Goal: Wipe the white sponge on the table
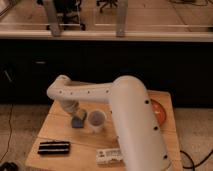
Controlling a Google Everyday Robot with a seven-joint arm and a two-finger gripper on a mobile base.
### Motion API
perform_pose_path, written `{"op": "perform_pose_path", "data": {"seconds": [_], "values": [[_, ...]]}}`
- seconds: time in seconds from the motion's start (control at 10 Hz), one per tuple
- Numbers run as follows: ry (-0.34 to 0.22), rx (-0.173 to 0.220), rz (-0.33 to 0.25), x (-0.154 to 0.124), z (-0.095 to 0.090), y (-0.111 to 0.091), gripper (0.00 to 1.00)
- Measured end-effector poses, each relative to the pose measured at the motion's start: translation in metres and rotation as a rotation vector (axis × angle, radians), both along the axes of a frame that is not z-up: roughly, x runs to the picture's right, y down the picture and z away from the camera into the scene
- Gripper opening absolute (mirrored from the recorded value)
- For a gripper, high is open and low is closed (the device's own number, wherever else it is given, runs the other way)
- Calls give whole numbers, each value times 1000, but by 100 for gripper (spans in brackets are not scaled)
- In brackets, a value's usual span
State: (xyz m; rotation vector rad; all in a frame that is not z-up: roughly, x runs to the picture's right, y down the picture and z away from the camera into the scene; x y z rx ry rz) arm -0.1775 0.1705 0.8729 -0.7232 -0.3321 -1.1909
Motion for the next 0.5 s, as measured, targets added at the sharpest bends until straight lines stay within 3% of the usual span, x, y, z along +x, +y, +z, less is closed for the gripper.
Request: {"op": "perform_pose_path", "data": {"seconds": [0.5], "values": [[-14,3,-16,-7,-2,3,1]]}}
